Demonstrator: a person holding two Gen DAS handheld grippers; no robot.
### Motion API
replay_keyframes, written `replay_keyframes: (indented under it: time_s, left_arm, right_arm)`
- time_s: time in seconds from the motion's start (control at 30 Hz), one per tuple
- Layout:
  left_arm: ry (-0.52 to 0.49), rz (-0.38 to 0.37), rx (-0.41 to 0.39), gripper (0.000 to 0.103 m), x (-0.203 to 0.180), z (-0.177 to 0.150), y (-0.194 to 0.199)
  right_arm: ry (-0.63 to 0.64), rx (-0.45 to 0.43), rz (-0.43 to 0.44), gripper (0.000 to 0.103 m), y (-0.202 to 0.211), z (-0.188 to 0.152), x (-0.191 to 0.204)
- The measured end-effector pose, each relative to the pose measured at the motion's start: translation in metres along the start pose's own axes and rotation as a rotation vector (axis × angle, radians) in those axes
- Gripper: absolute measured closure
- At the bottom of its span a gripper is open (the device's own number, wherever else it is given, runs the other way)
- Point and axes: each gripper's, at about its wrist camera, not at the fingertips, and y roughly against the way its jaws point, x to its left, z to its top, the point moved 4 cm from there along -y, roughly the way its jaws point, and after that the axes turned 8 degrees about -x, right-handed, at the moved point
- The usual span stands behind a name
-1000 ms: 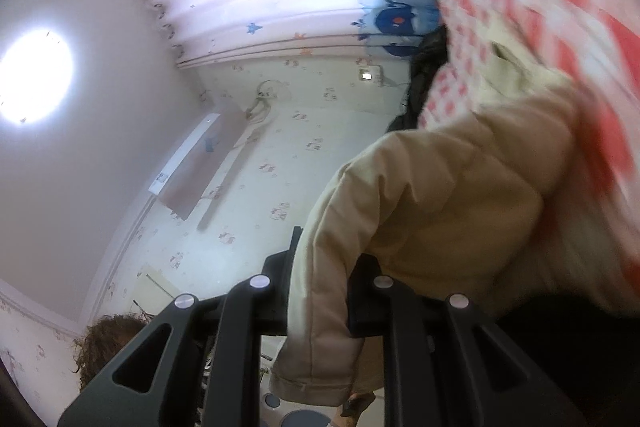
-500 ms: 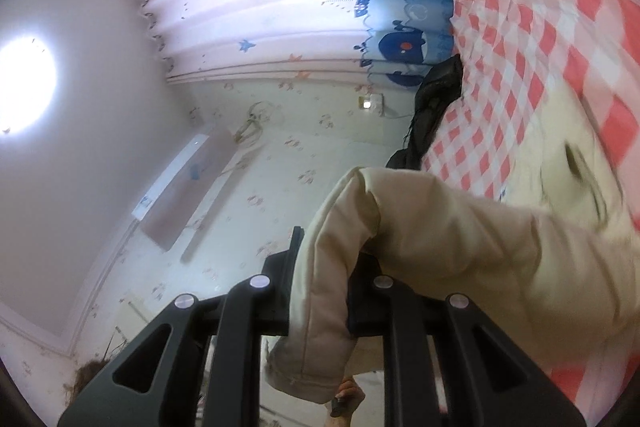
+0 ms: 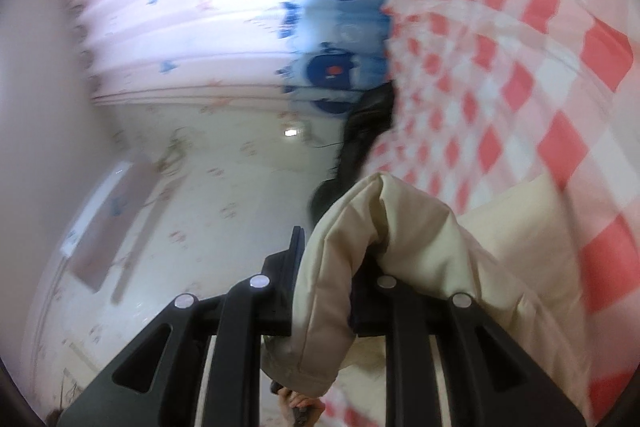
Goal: Fold large clothes
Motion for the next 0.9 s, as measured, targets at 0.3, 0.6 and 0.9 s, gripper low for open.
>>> replay_keyframes:
  time_s: [0.3,0.6,0.9]
  left_arm:
    - [-0.004,0.208,-0.014,0.091,0.067,0.004,-0.082]
    - [0.127,0.214,0.041,0.061,0.083,0.008,-0.096]
    - [-0.239,0.123,-0.008,0.015,-0.041,-0.026,-0.058]
  right_arm:
    - [-0.034,-0.017,-0.212,0.082,-0.062,0.028,-0.080]
    - [-0.027,0.025,-0.279,0.033,-0.079,0.032,-0.094]
    - [0.580,0.245,-0.410,0.013,-0.107,-0.055,0.002]
